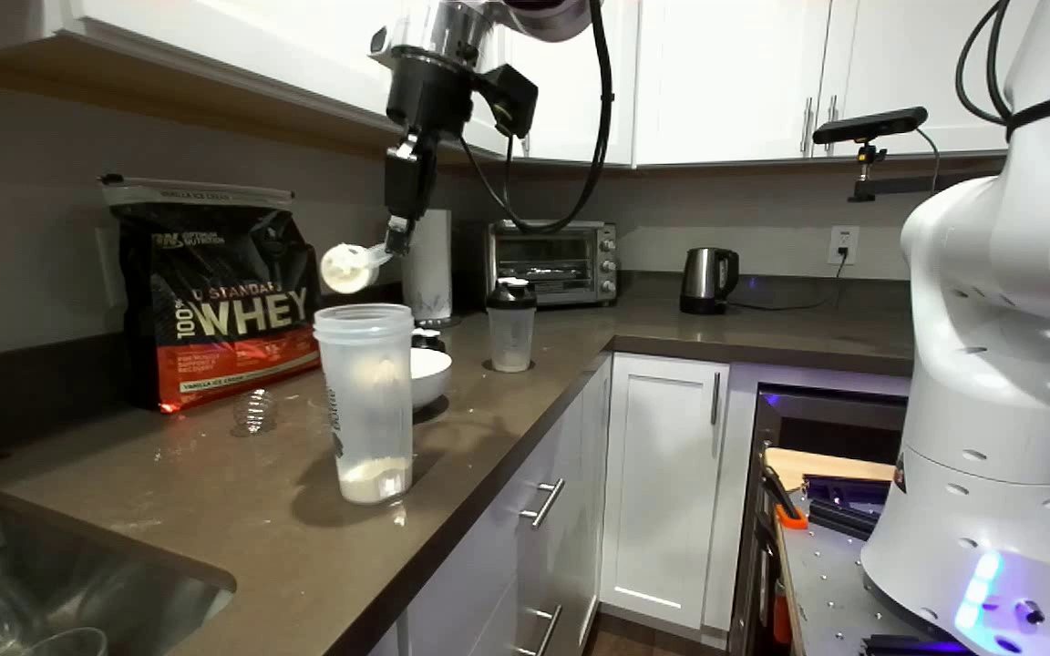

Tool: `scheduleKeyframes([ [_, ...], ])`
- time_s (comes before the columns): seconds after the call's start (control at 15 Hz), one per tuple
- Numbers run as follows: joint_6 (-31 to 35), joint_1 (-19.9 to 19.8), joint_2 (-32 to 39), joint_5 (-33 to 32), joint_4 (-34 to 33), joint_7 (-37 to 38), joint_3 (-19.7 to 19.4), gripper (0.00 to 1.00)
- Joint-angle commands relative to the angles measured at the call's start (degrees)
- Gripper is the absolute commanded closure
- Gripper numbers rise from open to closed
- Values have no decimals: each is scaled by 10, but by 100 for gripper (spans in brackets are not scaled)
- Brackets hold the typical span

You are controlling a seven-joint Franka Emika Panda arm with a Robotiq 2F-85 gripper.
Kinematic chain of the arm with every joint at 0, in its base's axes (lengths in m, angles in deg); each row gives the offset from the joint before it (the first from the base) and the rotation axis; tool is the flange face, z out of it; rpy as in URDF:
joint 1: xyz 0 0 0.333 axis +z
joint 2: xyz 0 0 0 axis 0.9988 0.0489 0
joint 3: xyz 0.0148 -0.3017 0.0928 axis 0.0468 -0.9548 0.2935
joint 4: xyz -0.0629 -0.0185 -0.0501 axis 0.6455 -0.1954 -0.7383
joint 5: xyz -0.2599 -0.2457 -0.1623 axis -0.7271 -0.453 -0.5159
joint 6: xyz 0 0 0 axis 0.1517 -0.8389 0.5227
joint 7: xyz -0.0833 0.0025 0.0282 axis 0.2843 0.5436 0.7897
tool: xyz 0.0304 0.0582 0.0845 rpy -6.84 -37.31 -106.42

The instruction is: Take a scoop of whey from the bowl and put it in the shaker bottle

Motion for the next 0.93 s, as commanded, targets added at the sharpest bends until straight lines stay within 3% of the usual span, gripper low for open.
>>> scheduleKeyframes([
  [0.0, 31, 7, -33, -21, 32, 1, 2, 99],
  [0.53, 89, 11, -42, -66, 65, 10, 8, 99],
  [0.6, 65, 15, -33, -49, 48, 3, 1, 96],
  [0.87, 73, 15, -33, -54, 54, 3, 2, 96],
])
